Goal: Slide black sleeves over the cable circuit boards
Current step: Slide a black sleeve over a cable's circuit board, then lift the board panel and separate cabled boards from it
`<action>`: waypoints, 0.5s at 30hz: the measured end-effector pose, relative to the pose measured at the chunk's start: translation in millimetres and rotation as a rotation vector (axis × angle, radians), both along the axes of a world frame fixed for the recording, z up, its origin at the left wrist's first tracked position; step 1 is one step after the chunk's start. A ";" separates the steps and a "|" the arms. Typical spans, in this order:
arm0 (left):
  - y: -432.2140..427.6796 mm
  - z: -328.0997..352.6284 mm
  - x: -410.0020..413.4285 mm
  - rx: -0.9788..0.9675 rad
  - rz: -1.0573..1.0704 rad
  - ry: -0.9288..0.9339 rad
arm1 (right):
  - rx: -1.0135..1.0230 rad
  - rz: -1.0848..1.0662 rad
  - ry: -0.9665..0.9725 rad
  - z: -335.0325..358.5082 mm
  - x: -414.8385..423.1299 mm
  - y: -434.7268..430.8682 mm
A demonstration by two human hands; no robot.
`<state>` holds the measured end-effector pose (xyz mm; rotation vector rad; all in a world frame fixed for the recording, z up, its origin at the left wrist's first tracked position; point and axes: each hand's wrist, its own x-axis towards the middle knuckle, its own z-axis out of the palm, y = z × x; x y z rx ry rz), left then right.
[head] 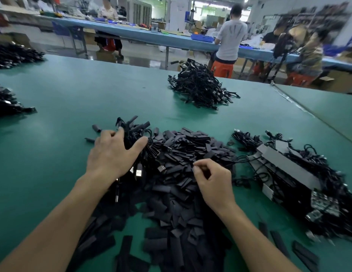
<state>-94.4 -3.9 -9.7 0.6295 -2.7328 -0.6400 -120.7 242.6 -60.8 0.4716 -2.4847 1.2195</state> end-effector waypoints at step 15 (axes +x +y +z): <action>51.2 -48.5 57.1 -0.107 -0.401 0.513 | 0.723 -0.685 -0.101 60.4 -6.2 128.1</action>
